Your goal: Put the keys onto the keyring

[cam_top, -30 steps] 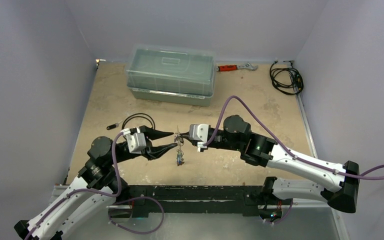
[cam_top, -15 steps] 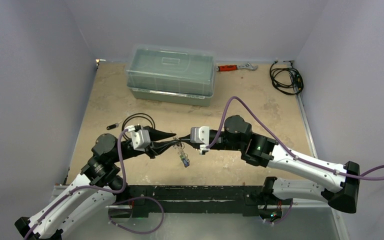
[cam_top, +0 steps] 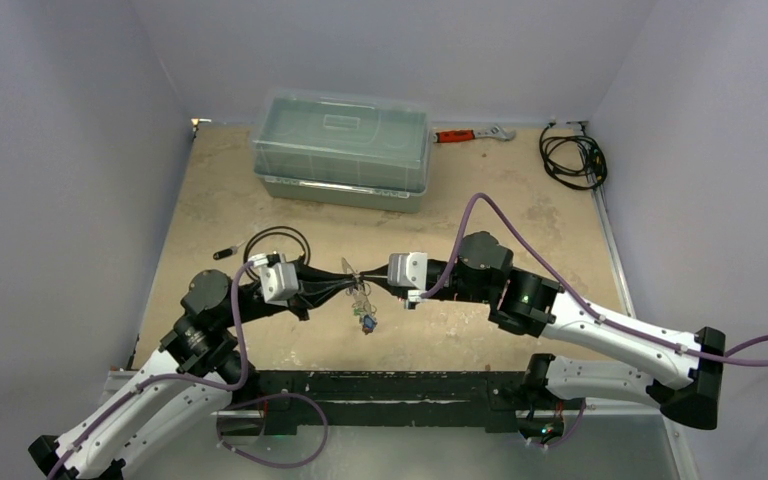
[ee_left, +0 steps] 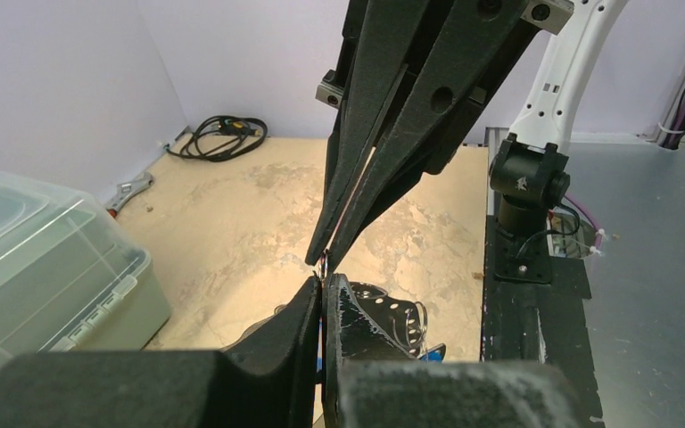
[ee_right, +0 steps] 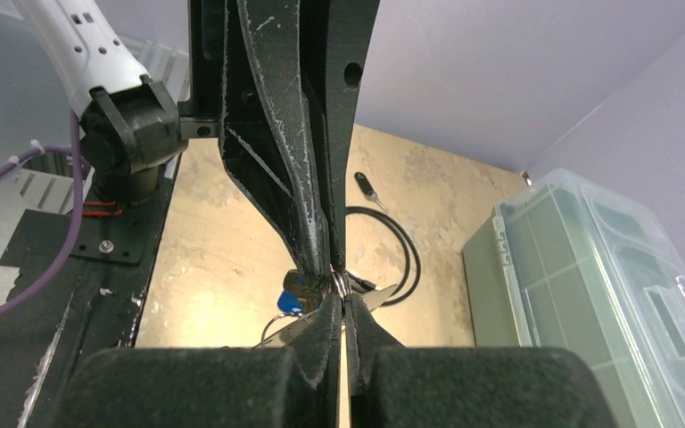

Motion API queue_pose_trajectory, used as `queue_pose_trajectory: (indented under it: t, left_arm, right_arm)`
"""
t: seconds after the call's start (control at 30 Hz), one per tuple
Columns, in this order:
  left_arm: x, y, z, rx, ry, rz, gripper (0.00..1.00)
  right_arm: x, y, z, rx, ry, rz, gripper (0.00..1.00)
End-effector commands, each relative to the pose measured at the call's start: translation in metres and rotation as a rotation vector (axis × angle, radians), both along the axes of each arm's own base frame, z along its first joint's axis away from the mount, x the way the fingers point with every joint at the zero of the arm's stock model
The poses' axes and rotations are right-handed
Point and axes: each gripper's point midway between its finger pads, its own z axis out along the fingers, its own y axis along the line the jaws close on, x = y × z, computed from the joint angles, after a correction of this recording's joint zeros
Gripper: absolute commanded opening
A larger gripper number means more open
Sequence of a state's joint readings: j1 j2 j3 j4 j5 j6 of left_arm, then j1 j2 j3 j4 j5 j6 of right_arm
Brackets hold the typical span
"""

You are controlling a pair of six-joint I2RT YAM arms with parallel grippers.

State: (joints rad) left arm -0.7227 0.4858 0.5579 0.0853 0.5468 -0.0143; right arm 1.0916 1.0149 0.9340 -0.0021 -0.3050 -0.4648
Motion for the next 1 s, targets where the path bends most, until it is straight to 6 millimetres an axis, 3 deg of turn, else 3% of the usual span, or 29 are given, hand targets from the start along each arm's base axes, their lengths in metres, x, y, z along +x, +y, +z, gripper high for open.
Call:
queue_pose_trajectory:
  t: [0.0, 0.5, 0.63, 0.7, 0.77, 0.97]
  left_arm:
    - [0.006, 0.011, 0.019, -0.043, -0.041, 0.079, 0.0]
    - [0.003, 0.017, 0.026, -0.057, -0.053, 0.087, 0.0]
    - [0.001, 0.015, 0.025, -0.052, -0.052, 0.071, 0.34]
    - [0.0, 0.013, 0.023, -0.046, -0.049, 0.059, 0.44]
    - [-0.001, 0.011, 0.021, -0.041, -0.046, 0.049, 0.48]
    - [0.0, 0.006, 0.017, -0.028, -0.038, 0.027, 0.48]
  right_arm:
    - [0.004, -0.009, 0.047, 0.12, -0.067, -0.039, 0.0]
    - [0.01, -0.01, 0.043, 0.101, -0.068, -0.069, 0.0]
    - [0.011, -0.009, 0.042, 0.102, -0.069, -0.071, 0.0]
    - [0.01, -0.008, 0.042, 0.101, -0.067, -0.066, 0.0]
    - [0.009, -0.007, 0.042, 0.102, -0.066, -0.057, 0.0]
    - [0.004, -0.004, 0.043, 0.108, -0.06, -0.029, 0.0]
